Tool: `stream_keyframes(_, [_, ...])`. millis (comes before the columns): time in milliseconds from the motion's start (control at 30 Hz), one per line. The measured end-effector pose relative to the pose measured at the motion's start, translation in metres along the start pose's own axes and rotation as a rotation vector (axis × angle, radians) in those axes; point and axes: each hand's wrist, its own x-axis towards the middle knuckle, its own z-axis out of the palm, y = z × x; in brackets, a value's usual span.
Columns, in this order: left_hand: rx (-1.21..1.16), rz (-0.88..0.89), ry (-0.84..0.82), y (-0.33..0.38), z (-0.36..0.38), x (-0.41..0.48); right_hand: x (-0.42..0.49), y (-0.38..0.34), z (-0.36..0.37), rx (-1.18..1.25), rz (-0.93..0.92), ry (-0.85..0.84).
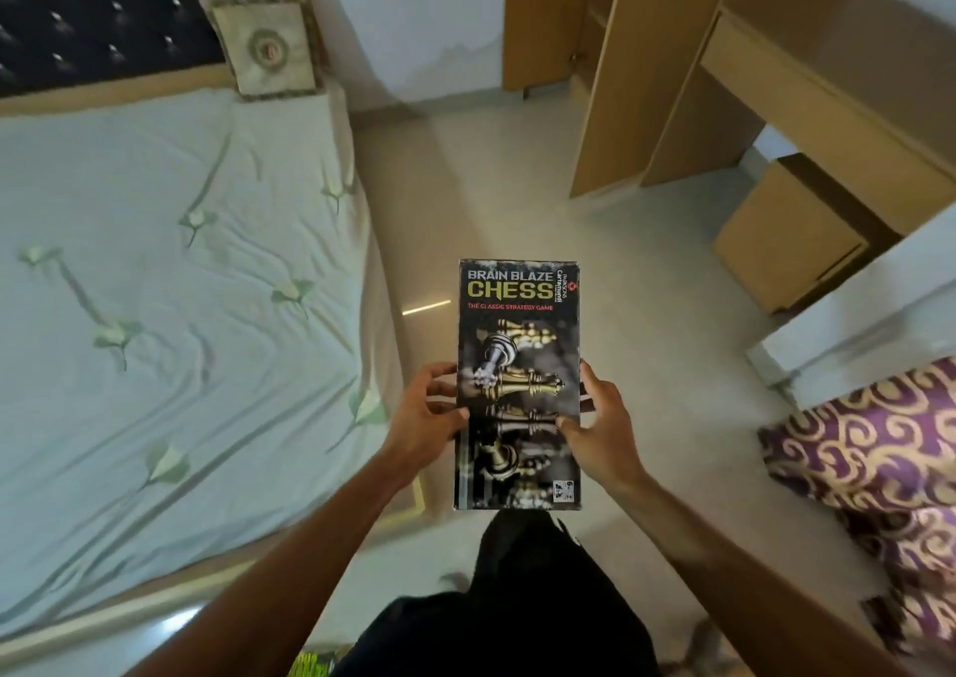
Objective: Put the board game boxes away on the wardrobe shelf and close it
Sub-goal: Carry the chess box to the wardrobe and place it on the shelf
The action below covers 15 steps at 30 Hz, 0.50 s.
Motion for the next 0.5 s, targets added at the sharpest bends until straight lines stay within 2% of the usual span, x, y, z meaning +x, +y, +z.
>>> stream_keyframes(233, [0.051,0.041,0.005,0.080,0.021,0.198,0.220,-0.010,-0.020,-0.016,-0.035,0.007])
stream_keyframes(500, [0.004,0.033,0.082,0.187,0.036,0.384,0.451,-0.066,-0.068,-0.081,-0.109,-0.097])
